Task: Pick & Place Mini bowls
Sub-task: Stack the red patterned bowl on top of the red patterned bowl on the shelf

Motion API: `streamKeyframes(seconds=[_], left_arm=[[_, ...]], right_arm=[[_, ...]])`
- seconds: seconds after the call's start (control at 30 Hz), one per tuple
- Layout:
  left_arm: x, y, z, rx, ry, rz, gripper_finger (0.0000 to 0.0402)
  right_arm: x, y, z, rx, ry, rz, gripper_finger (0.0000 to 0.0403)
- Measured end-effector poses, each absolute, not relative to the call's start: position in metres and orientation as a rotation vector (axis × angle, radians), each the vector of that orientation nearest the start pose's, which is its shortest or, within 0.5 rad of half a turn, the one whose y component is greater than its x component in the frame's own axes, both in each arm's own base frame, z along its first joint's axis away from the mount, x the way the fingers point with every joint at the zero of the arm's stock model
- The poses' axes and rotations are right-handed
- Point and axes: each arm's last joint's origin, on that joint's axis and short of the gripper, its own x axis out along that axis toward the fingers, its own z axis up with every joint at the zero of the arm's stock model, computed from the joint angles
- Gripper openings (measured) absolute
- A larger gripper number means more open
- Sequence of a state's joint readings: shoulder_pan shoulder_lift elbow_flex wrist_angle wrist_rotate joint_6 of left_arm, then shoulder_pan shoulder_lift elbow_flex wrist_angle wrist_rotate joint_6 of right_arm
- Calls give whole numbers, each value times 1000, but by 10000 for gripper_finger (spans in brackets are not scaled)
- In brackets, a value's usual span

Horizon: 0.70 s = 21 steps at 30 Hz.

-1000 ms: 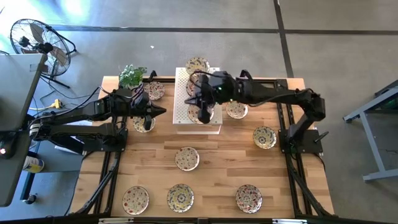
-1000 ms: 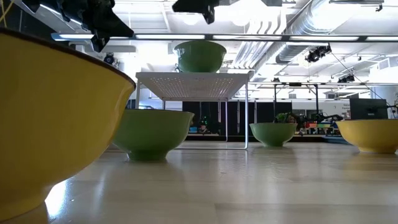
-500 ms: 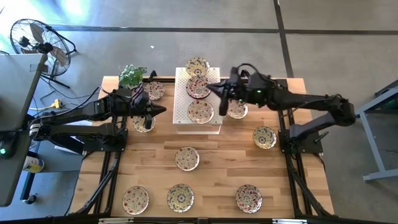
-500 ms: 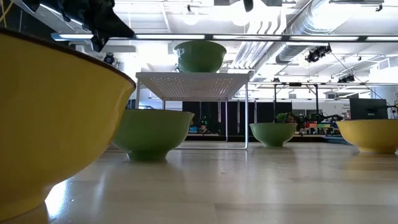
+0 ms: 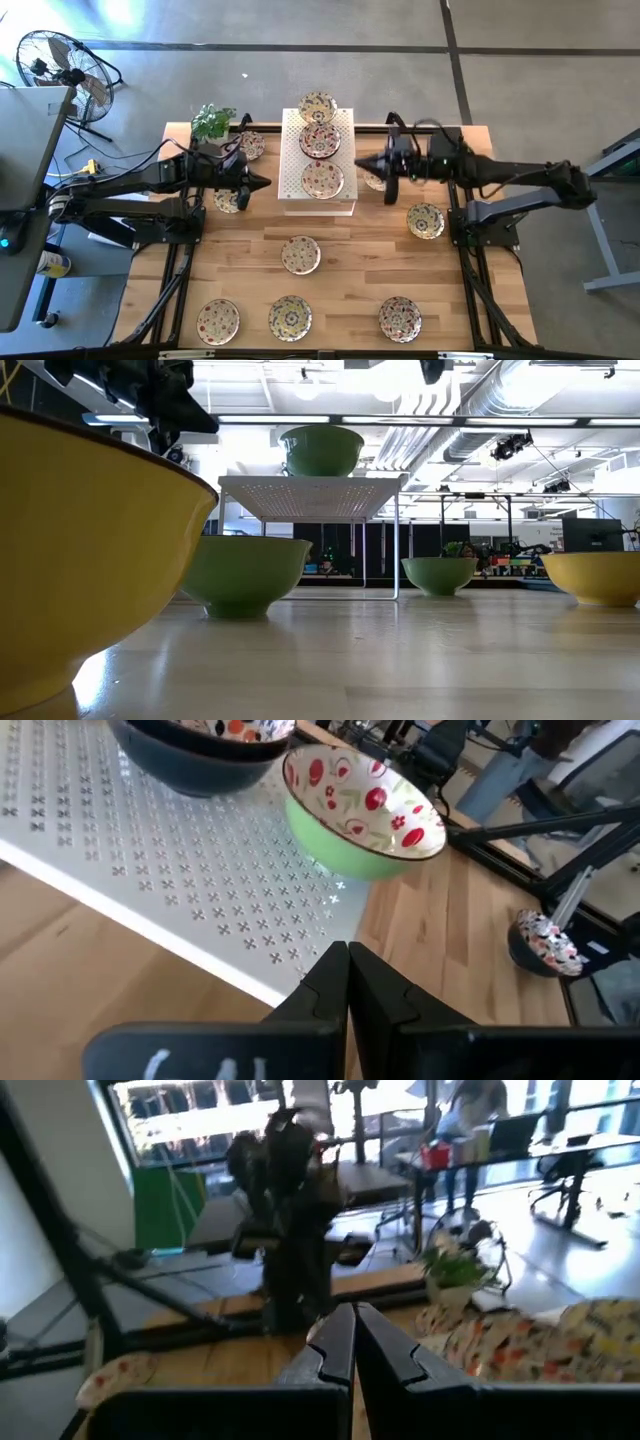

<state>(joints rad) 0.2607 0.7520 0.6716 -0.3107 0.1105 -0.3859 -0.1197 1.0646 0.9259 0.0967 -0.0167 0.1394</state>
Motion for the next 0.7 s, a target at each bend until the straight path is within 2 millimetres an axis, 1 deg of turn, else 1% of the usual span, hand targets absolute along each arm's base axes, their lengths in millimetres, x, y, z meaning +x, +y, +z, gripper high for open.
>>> streamKeyframes(seconds=[0.1,0.17,0.3,0.47,0.57,0.7], left_arm=[[161,36,286,-471,369,223,1],[161,30,284,-473,391,235,1],[165,13,277,-477,442,276,1],[175,-10,268,-532,488,303,1],[184,-22,258,-599,538,323,1],[194,-35,244,-735,597,363,7]], right_arm=[[227,-18,340,140,39,-103,0],[217,-14,336,139,25,-108,0],[194,-11,334,141,-18,-109,0],[168,-13,339,117,-88,-135,0],[158,-16,337,103,-91,-161,0],[150,-18,336,95,-87,-182,0]])
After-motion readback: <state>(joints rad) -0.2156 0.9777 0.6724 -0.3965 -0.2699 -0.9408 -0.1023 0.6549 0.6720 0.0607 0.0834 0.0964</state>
